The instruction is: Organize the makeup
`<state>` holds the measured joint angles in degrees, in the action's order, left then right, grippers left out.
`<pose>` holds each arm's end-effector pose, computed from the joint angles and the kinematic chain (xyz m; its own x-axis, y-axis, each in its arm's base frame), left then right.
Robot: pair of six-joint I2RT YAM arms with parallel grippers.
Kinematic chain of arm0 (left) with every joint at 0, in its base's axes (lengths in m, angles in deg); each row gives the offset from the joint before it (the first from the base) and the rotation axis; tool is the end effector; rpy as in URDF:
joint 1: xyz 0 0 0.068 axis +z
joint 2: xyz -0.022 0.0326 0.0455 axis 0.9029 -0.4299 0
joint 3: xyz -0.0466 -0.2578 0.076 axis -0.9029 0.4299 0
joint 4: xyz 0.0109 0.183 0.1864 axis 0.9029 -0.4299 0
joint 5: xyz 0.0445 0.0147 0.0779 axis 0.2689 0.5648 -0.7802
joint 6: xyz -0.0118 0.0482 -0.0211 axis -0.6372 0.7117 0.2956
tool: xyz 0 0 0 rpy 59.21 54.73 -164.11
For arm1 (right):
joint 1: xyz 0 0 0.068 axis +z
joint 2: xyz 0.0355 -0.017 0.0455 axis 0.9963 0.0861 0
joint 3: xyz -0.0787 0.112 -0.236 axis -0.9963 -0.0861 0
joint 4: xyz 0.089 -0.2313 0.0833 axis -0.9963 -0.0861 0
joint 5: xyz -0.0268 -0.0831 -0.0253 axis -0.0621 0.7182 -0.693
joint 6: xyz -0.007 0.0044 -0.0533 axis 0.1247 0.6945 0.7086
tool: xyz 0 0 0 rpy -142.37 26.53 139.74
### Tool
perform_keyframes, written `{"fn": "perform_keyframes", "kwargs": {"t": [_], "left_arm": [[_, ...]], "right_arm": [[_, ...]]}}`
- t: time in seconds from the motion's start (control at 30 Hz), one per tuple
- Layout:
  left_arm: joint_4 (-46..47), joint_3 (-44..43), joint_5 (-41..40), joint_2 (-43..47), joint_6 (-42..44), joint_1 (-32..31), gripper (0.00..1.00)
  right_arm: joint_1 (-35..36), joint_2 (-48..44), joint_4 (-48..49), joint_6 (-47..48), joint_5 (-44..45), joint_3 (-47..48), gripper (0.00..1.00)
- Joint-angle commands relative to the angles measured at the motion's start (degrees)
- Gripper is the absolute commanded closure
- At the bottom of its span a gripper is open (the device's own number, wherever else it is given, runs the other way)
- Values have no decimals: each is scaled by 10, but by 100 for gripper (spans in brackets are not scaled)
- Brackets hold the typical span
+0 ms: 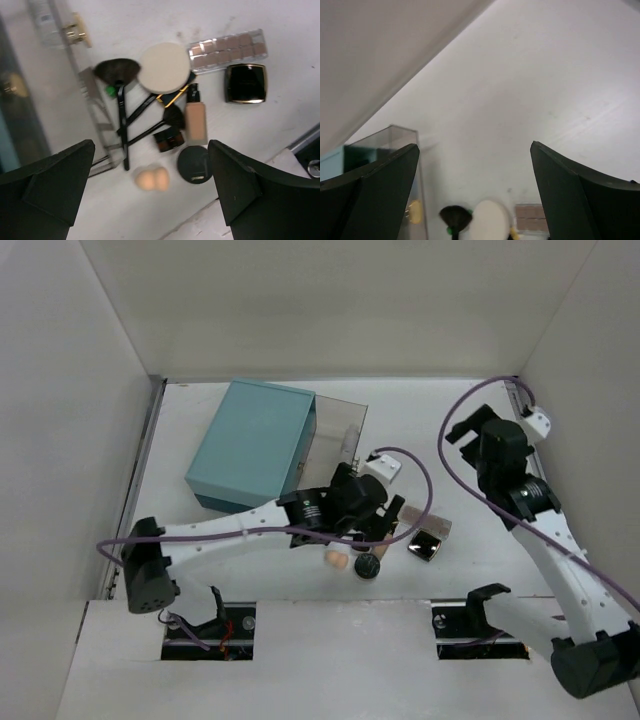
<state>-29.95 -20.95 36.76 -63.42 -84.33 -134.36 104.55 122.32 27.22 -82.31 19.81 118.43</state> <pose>0.1227 -0.2899 0.3374 -0.4051 0.2992 -0.8639 0.6356 0.7714 -0.0309 0.2167 0.0576 0.3660 -0.1669 0.5579 -0.8129 0.3588 0.8024 0.4770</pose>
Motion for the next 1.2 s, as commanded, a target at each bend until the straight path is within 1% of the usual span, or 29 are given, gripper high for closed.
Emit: {"fn": "perform_keyframes", "kwargs": {"t": [0.0, 0.17, 0.3, 0.5, 0.63, 0.8, 0.93, 1.03, 1.13, 1.17], "left_arm": [[47, -46, 94, -61, 22, -4, 0], [46, -109, 133, -186, 42, -17, 2], [23, -154, 133, -277, 50, -11, 4], [16, -152, 126, -324, 44, 10, 4], [22, -133, 127, -334, 37, 12, 5], [27, -111, 131, -337, 15, 9, 17], [34, -98, 139, -335, 8, 1, 19], [35, -96, 144, -342, 3, -2, 29], [37, -96, 145, -344, 1, -12, 41], [37, -97, 145, -344, 1, -14, 44]], "right_arm": [[-56, -70, -35, -17, 1, -51, 1], [-122, -136, -35, -14, -50, -97, 1], [-144, -162, -35, -13, -69, -117, 1], [-158, -188, -37, -8, -73, -136, 1], [-158, -190, -36, -7, -76, -140, 0], [-158, -190, -36, -7, -77, -142, 1], [-158, -191, -35, -9, -76, -147, 1], [-158, -191, -35, -12, -77, -152, 1], [-158, -191, -35, -14, -76, -156, 2], [-158, -191, -35, -14, -76, -158, 2]]}}
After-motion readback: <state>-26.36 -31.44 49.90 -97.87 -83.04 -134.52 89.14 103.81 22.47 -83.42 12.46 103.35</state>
